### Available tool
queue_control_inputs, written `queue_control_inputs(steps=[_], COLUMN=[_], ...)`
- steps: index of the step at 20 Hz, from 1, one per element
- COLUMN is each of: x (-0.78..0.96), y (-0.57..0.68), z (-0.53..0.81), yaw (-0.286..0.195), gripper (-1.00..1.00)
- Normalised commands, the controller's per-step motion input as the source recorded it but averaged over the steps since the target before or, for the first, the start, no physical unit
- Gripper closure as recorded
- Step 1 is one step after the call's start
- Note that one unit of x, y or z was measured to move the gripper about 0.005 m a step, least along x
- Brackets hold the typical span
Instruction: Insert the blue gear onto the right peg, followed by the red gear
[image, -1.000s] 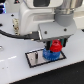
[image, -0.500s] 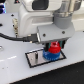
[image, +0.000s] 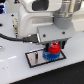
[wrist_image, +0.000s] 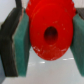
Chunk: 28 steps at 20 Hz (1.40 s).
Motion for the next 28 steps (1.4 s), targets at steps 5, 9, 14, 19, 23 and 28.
queue_control_inputs(steps=[5,9,14,19,23,28], x=[0.01,0.15,0.18,0.03,-0.14,-0.52], y=[-0.06,-0.20,-0.25,-0.02,0.10,-0.04], z=[0.06,-0.07,-0.18,-0.07,0.01,0.01], yaw=[0.000,0.000,0.000,0.000,0.000,0.000], gripper=[1.00,1.00,1.00,1.00,1.00,1.00])
